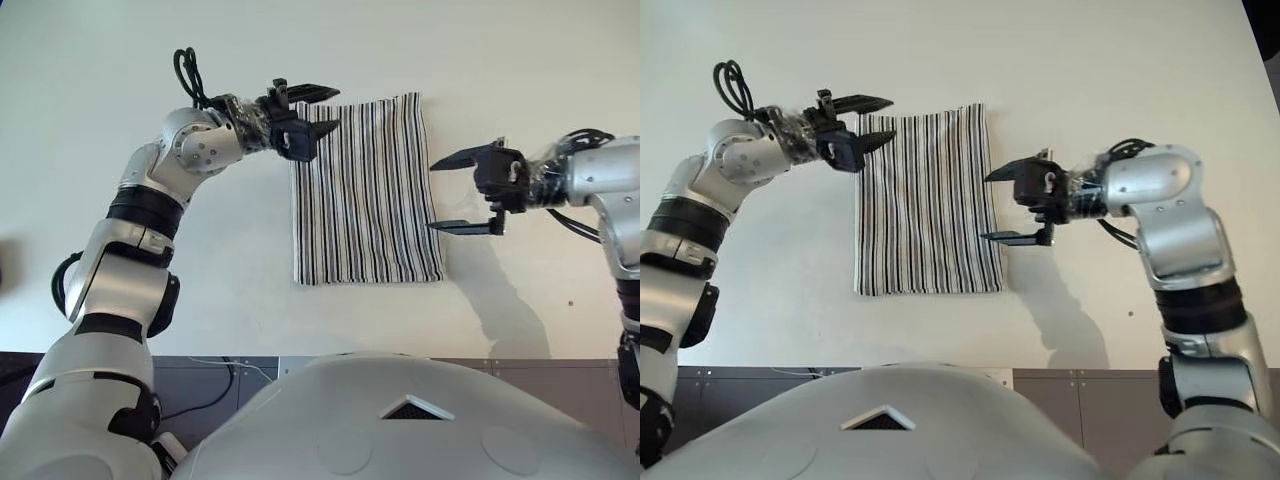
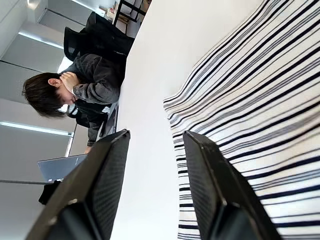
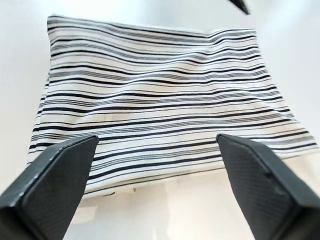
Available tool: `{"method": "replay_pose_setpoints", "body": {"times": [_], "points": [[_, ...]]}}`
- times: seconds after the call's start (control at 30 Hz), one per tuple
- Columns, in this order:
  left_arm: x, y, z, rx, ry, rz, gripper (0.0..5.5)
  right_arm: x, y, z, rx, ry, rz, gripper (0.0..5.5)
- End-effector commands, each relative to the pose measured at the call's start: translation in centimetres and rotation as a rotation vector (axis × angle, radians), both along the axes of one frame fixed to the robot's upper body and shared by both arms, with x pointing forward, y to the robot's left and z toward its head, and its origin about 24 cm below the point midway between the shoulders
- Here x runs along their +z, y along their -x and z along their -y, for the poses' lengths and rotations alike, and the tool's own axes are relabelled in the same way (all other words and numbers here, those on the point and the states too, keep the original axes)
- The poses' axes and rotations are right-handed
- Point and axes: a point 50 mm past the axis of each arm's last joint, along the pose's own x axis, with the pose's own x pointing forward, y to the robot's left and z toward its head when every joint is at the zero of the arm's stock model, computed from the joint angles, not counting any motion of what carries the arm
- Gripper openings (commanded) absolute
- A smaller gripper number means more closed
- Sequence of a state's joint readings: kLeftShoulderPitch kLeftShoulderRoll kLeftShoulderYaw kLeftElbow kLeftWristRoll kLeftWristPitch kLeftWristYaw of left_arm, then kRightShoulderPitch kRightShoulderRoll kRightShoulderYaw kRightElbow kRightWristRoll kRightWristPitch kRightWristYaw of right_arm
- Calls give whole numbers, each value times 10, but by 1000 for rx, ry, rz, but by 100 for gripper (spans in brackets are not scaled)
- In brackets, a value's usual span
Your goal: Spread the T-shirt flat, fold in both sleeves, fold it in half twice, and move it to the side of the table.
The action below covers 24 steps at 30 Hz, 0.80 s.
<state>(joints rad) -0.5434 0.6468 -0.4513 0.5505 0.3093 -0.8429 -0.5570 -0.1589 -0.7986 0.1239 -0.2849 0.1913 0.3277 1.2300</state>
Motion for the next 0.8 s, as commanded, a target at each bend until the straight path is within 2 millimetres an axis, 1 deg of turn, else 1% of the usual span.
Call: {"method": "replay_pose_setpoints", "body": {"times": [0.03, 0.1, 0.13, 0.17, 0.23, 0.4, 0.47, 0.53, 0.6, 0.63, 0.7, 0.8], "points": [[14, 51, -45, -56, -104, -35, 196, -1, 39, 28, -95, 59, 95, 435], [9, 85, -65, -58, -139, -114, 196, -10, 65, 37, -91, 115, 83, 435], [5, 99, -75, -49, -164, -147, 196, -13, 72, 42, -115, 122, 79, 435], [1, 108, -82, -46, -188, -163, 196, -15, 76, 46, -143, 123, 81, 435], [-5, 121, -87, -68, -220, -174, 196, -18, 77, 51, -181, 129, 104, 435], [-28, 137, -77, -148, -229, -176, 196, -23, 67, 49, -201, 126, 168, 435], [-40, 143, -77, -154, -244, -199, 196, -25, 66, 50, -213, 127, 181, 435], [-52, 149, -76, -159, -252, -222, 221, -26, 63, 50, -223, 120, 193, 435], [-61, 153, -71, -161, -250, -224, 258, -26, 58, 48, -217, 110, 202, 435], [-66, 155, -68, -171, -255, -219, 258, -25, 56, 47, -214, 104, 207, 435], [-72, 157, -63, -183, -257, -207, 258, -25, 54, 45, -209, 97, 214, 435], [-77, 151, -52, -201, -243, -163, 258, -24, 49, 43, -206, 88, 226, 435]]}}
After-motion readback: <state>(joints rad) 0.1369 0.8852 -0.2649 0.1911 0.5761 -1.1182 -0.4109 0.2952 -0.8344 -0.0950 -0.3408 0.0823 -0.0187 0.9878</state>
